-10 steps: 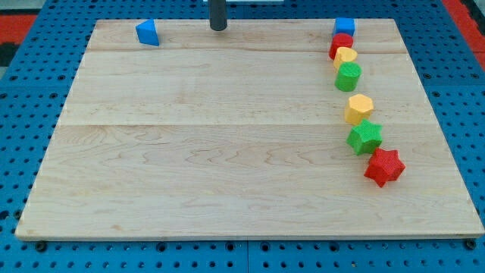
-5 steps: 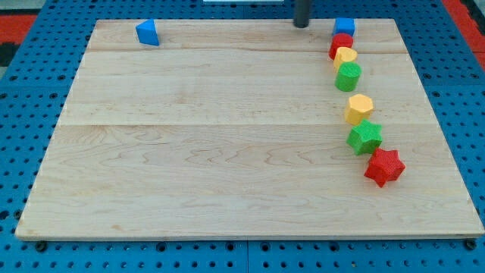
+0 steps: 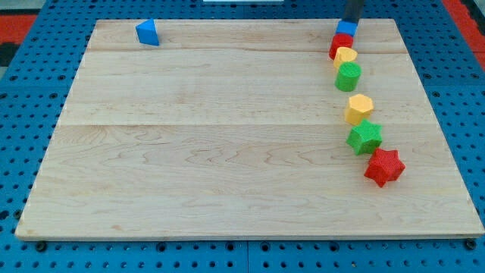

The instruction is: Move the blue cube to the top center

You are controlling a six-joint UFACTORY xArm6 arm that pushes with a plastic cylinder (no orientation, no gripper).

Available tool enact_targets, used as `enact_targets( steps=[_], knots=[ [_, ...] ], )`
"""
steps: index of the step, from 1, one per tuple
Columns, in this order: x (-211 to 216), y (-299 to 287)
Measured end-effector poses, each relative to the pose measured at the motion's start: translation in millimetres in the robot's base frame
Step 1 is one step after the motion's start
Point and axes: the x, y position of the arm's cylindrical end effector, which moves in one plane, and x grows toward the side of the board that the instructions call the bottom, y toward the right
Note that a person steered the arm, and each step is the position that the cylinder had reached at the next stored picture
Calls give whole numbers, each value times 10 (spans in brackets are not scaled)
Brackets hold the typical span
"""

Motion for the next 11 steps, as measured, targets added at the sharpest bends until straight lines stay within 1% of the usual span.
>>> enact_targets(
  steps=[1,2,3,4,5,6,7,8,10,11],
  knots=[
    [-67,-441],
    [-82,-503],
    [-187,-234],
    [-54,318],
    [198,181],
    [217,-201],
    [319,-265],
    [359,-73],
    [384,-1022],
    [500,-1314]
  ],
)
